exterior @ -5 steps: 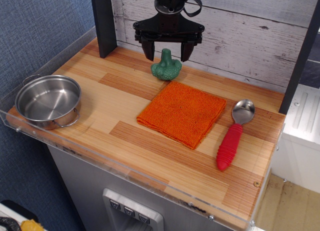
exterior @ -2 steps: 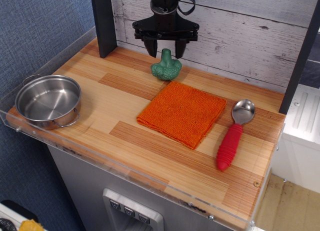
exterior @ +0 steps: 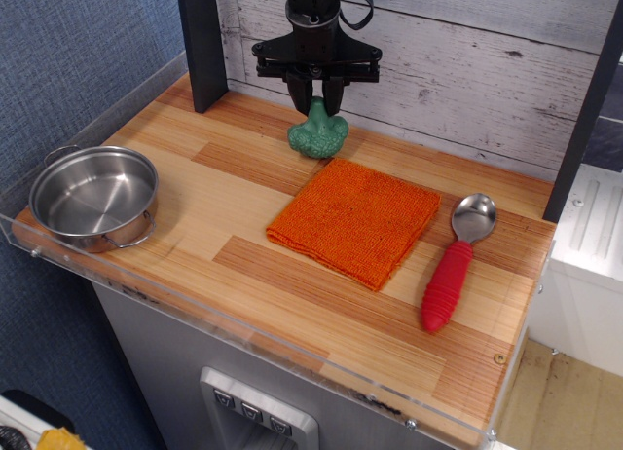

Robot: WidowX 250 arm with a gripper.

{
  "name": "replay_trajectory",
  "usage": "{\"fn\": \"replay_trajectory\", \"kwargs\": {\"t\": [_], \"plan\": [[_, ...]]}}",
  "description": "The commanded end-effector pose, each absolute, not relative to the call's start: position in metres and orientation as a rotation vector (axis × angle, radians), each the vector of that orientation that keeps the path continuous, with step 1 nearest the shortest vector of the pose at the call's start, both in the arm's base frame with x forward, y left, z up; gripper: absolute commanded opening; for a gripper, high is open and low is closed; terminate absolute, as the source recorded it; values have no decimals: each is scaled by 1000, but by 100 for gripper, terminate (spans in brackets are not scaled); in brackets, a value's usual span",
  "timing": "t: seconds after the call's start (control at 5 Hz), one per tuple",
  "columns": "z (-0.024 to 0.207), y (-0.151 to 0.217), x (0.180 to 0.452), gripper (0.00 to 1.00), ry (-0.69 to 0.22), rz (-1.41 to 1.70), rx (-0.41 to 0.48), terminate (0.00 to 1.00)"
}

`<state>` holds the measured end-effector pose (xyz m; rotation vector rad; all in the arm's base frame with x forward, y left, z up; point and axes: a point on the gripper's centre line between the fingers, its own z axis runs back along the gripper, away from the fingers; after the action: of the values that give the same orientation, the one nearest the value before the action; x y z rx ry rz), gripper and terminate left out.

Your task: Put the broccoli infront of the napkin by the spoon.

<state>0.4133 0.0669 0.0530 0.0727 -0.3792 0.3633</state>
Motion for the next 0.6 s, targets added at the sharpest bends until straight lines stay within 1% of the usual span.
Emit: {"fn": "replay_trajectory", "kwargs": {"t": [0.0,0.2,0.4], "plan": [[95,73,412,0,-430,396,107,0],[116,74,399,0,-424,431,161,0],[130,62,377,0,-426,447,198,0]]}}
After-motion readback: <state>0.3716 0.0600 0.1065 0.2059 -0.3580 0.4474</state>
